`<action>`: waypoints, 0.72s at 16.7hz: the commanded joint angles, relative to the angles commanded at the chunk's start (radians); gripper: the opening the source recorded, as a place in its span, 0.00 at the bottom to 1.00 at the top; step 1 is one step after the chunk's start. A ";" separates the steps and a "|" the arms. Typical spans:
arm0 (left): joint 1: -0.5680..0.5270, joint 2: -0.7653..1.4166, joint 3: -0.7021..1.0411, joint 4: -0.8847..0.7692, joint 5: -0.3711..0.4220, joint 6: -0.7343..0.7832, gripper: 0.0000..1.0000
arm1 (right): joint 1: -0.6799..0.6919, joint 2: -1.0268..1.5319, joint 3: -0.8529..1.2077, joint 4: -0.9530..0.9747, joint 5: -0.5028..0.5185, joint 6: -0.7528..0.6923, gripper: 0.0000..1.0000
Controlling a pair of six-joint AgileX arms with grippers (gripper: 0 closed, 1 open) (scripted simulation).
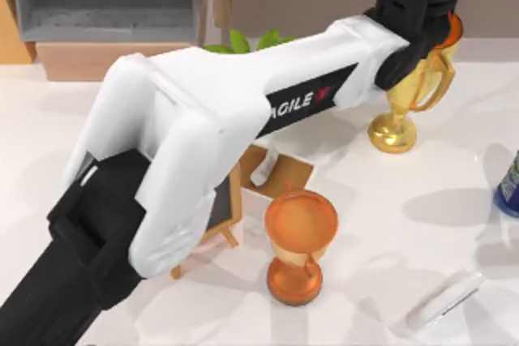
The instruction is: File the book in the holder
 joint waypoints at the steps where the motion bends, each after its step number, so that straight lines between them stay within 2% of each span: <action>1: 0.000 0.000 0.000 0.000 0.000 0.000 0.77 | 0.000 0.000 0.000 0.000 0.000 0.000 1.00; 11: 0.000 0.000 0.000 0.000 0.000 0.000 0.02 | 0.000 0.000 0.000 0.000 0.000 0.000 1.00; 12: 0.000 0.000 0.000 0.000 0.000 0.000 0.00 | 0.000 0.000 0.000 0.000 0.000 0.000 1.00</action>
